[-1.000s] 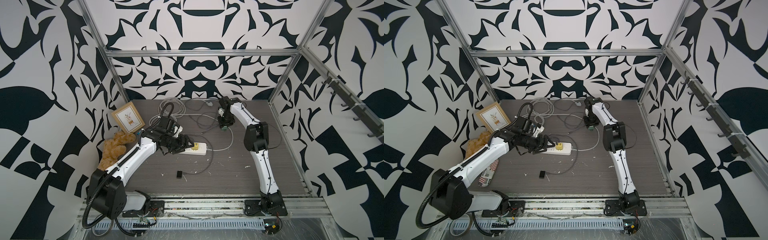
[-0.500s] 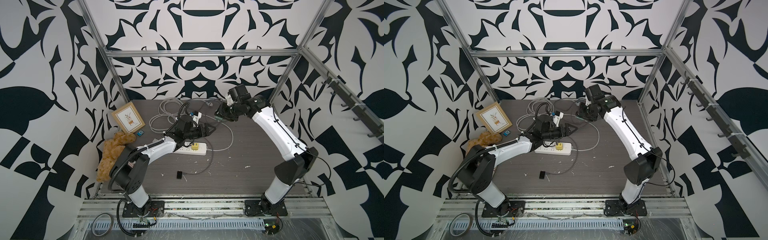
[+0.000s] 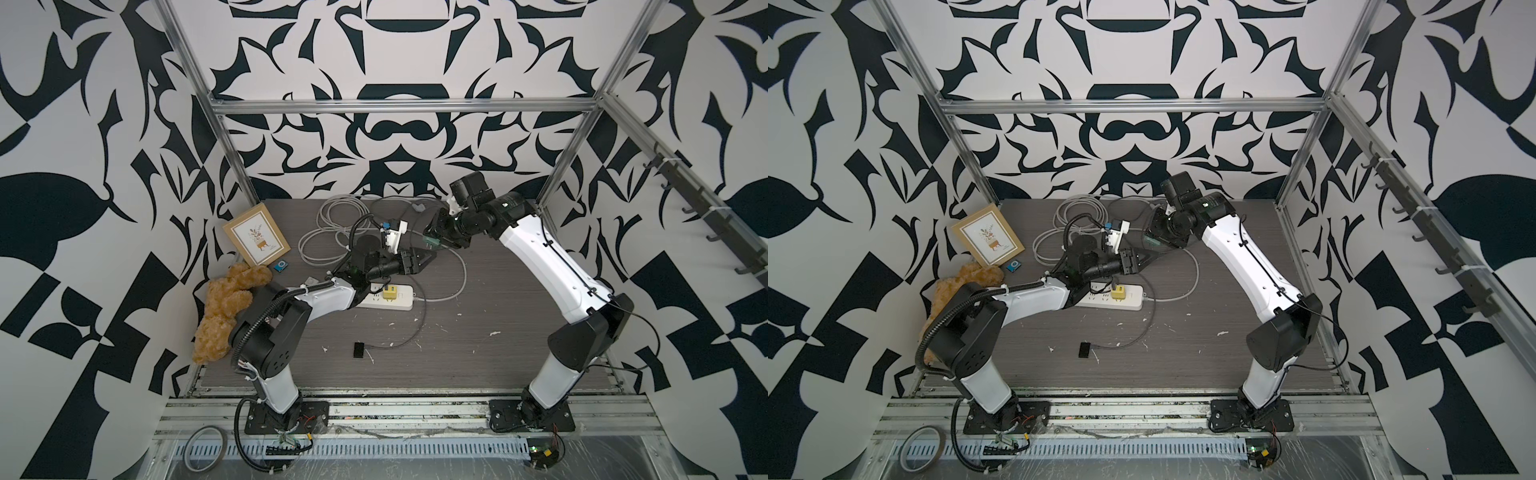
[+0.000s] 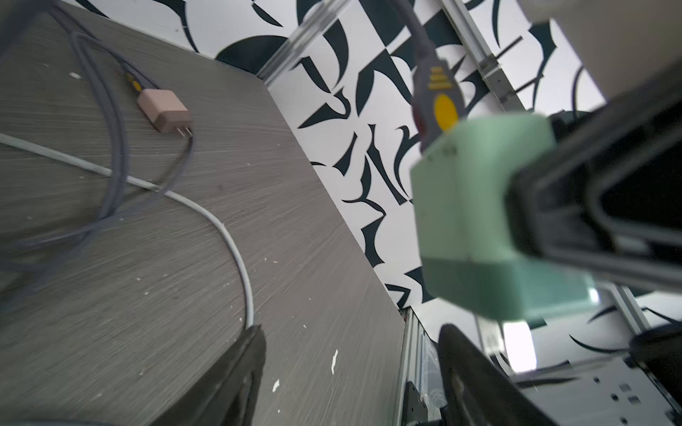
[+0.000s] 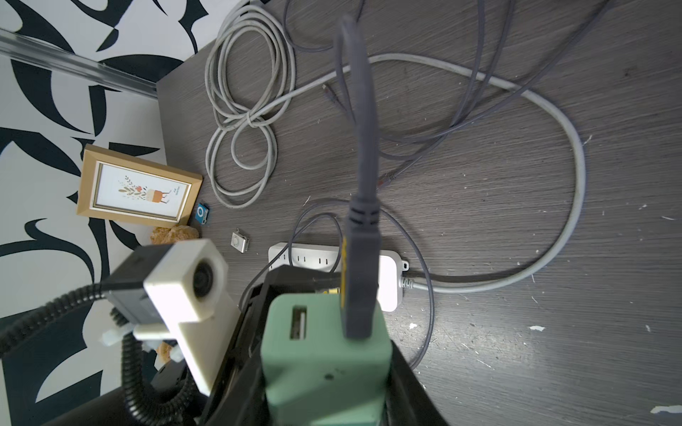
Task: Charge mp3
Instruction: Pick up the plug from the center of the board.
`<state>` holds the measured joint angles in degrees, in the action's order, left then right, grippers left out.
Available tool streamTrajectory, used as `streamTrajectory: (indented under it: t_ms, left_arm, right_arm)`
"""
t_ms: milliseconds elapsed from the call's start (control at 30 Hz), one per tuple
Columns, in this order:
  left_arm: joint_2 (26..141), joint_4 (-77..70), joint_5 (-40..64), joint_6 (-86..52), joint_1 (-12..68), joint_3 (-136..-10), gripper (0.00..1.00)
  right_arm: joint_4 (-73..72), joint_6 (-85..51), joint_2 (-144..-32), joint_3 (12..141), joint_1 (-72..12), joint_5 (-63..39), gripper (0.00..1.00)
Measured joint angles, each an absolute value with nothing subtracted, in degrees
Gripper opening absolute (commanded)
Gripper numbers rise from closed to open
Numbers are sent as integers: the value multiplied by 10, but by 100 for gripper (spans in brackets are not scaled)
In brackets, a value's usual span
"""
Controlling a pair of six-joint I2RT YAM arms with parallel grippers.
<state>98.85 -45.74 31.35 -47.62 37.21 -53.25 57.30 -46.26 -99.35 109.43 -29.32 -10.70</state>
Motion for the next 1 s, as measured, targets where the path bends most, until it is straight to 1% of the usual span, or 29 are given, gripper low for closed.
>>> streamTrajectory:
  t_ms: [167,333,500,567,600,1000]
  left_arm:
    - [976,-507,319,-452,385,-505,83]
    - [960,-507,294,-424,386,-514,81]
    - [950,-456,255,-391,385,-534,69]
    - [950,-439,245,-382,382,-543,58]
    - [950,-435,241,-378,382,-545,55]
    - [951,-422,241,-356,375,-555,39]
  right_arm:
    - [573,-465,-1002,1094,-296,-107,13]
    - [571,-466,-1002,1091,-301,-107,12]
    - [569,-470,-998,1072,-305,-107,10]
    - [568,-471,-998,1068,-307,-107,10]
    - [568,-472,-998,1067,-309,-107,9]
    - [544,-482,-994,1057,-314,-113,6]
